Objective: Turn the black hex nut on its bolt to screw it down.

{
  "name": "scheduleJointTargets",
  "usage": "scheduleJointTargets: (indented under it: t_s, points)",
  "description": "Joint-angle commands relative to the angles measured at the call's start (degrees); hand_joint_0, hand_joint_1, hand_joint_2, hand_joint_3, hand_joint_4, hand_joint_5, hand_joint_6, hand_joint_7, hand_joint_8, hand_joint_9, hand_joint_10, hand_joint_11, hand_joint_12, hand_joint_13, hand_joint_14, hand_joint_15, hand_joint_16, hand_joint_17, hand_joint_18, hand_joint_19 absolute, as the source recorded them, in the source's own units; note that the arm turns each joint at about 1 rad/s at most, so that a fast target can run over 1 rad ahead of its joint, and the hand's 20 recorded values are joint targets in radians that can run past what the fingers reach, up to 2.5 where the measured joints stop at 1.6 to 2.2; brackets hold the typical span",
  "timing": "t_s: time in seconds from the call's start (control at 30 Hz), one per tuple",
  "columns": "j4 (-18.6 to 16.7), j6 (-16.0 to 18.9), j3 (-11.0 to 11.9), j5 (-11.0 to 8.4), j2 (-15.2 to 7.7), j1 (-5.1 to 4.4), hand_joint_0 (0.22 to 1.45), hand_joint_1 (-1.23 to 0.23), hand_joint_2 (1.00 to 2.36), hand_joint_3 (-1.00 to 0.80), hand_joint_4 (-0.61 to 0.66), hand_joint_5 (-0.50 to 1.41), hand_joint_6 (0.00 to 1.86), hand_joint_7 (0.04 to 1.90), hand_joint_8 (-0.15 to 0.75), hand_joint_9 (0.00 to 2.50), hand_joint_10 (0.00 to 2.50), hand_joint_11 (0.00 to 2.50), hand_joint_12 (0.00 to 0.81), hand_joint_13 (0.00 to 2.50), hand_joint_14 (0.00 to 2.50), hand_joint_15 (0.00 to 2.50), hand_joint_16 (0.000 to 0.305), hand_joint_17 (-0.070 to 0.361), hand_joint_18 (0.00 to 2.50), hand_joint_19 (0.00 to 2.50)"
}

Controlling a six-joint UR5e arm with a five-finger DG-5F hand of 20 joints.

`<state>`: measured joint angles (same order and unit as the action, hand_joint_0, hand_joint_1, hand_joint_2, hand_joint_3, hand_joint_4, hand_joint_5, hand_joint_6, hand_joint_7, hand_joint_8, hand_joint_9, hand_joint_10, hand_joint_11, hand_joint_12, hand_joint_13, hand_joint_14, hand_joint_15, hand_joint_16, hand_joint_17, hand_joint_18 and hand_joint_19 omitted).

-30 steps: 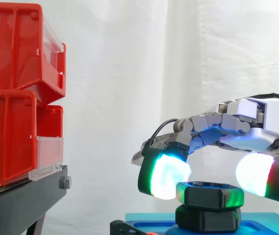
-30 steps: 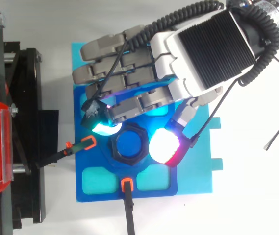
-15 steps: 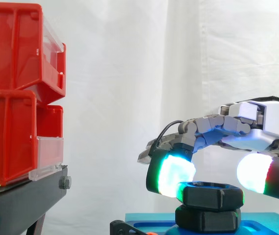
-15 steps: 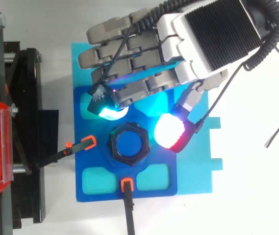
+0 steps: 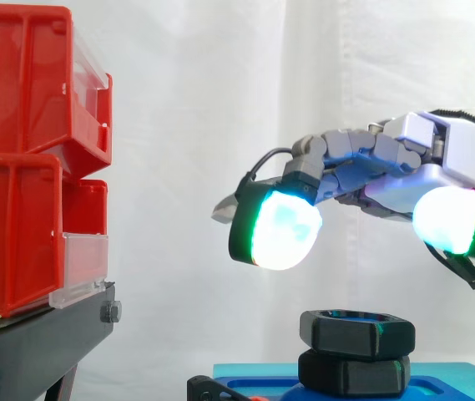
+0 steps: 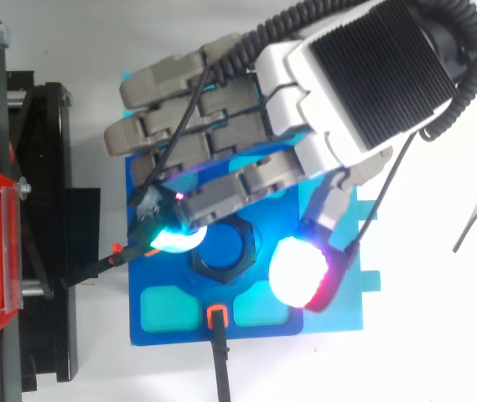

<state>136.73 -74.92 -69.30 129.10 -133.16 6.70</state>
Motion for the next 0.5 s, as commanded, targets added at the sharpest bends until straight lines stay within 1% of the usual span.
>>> scheduleJointTargets:
  t_s: [0.0, 0.03, 0.07, 0.13, 0.17, 0.27, 0.3, 0.33, 0.4, 0.47]
  points:
    - [-0.4, 0.0, 0.0, -1.39, 0.0, -1.6, 0.37, -0.26, 1.0, -0.5, 0.31, -0.17, 0.5, 1.02, 0.354, 0.54, 0.01, 0.37, 0.419, 0.51, 0.0, 0.15, 0.062, 0.139, 0.45, 0.2]
    - [-0.4, 0.0, 0.0, -1.39, 0.0, -1.6, 0.36, -0.26, 1.0, -0.5, 0.31, -0.17, 0.5, 1.02, 0.357, 0.54, 0.01, 0.37, 0.422, 0.51, 0.0, 0.15, 0.063, 0.141, 0.45, 0.2]
    - [-0.1, -0.1, 0.0, -1.92, -0.1, -2.04, 0.35, -0.27, 1.0, -0.5, 0.32, -0.17, 0.5, 1.01, 0.358, 0.54, 0.0, 0.37, 0.425, 0.51, 0.0, 0.15, 0.063, 0.142, 0.45, 0.2]
    - [0.1, -0.4, 0.0, -2.45, -0.1, -2.57, 0.35, -0.3, 1.0, -0.5, 0.32, -0.17, 0.5, 1.0, 0.36, 0.54, 0.0, 0.37, 0.427, 0.51, 0.0, 0.15, 0.064, 0.143, 0.45, 0.2]
    - [0.5, -0.7, -0.1, -3.24, -0.1, -3.1, 0.35, -0.34, 1.0, -0.5, 0.32, -0.17, 0.5, 1.0, 0.361, 0.54, 0.0, 0.37, 0.429, 0.51, 0.0, 0.15, 0.064, 0.144, 0.45, 0.19]
    - [0.7, -0.8, -0.1, -4.12, -1.0, -3.8, 0.35, -0.4, 1.0, -0.5, 0.31, -0.17, 0.5, 1.0, 0.356, 0.53, 0.0, 0.37, 0.423, 0.5, 0.0, 0.15, 0.063, 0.142, 0.45, 0.19]
    - [0.2, -0.9, -0.1, -4.2, -1.4, -4.06, 0.36, -0.41, 1.0, -0.5, 0.31, -0.17, 0.5, 1.0, 0.351, 0.53, 0.01, 0.37, 0.421, 0.5, 0.0, 0.15, 0.062, 0.14, 0.44, 0.19]
    - [-0.2, -0.7, 0.0, -4.2, -2.4, -4.24, 0.37, -0.43, 1.0, -0.5, 0.31, -0.17, 0.5, 1.0, 0.348, 0.52, 0.01, 0.37, 0.418, 0.5, 0.0, 0.15, 0.062, 0.138, 0.44, 0.2]
    - [-0.8, 0.0, 0.2, -4.2, -2.5, -4.5, 0.39, -0.47, 1.0, -0.5, 0.29, -0.17, 0.5, 1.0, 0.336, 0.52, 0.01, 0.38, 0.404, 0.49, 0.0, 0.15, 0.058, 0.132, 0.42, 0.2]
    - [-0.5, 0.6, 0.2, -4.2, -2.5, -4.77, 0.41, -0.49, 1.0, -0.5, 0.28, -0.17, 0.5, 1.0, 0.329, 0.51, 0.01, 0.38, 0.398, 0.48, 0.0, 0.15, 0.057, 0.129, 0.41, 0.2]
